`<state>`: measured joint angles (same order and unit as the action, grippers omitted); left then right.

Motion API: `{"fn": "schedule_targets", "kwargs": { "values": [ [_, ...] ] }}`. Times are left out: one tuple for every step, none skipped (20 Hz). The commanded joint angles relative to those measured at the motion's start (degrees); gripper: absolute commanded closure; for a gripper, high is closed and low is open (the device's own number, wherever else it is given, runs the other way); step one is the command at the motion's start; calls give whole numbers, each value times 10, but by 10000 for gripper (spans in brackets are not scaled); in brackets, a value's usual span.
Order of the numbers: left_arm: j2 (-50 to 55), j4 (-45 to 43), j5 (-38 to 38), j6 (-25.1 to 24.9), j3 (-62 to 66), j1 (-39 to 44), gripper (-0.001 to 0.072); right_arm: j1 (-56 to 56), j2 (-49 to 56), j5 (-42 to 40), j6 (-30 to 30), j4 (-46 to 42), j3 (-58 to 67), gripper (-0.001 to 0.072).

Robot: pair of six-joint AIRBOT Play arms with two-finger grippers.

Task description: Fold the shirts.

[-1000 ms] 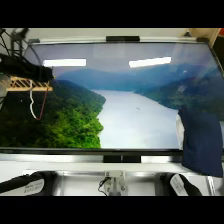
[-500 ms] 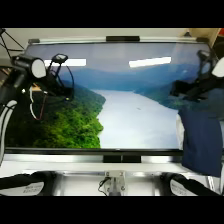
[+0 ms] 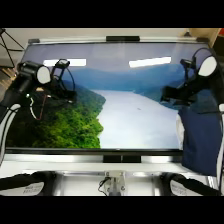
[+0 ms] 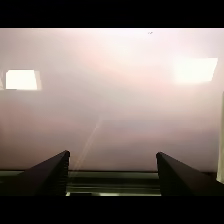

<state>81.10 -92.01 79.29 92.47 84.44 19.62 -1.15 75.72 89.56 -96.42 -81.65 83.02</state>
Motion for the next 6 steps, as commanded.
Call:
{"fn": "schedule_targets", "kwargs": {
  "values": [
    [-1, 6, -6, 32, -2, 0, 44, -1, 1, 3, 1, 2, 1, 67],
    [-1, 7, -7, 33, -2, 0, 44, -1, 1, 3, 1, 2, 1, 67],
    [-1, 6, -6, 32, -2, 0, 44, -1, 1, 4, 1, 2, 1, 67],
    [-1, 6, -7, 32, -2, 0, 44, -1, 1, 3, 1, 2, 1, 67],
    [-1, 6, -7, 26, -2, 0, 44, -1, 1, 3, 1, 2, 1, 67],
    [-1, 6, -9, 26, -2, 0, 44, -1, 1, 4, 1, 2, 1, 67]
  ]
}}
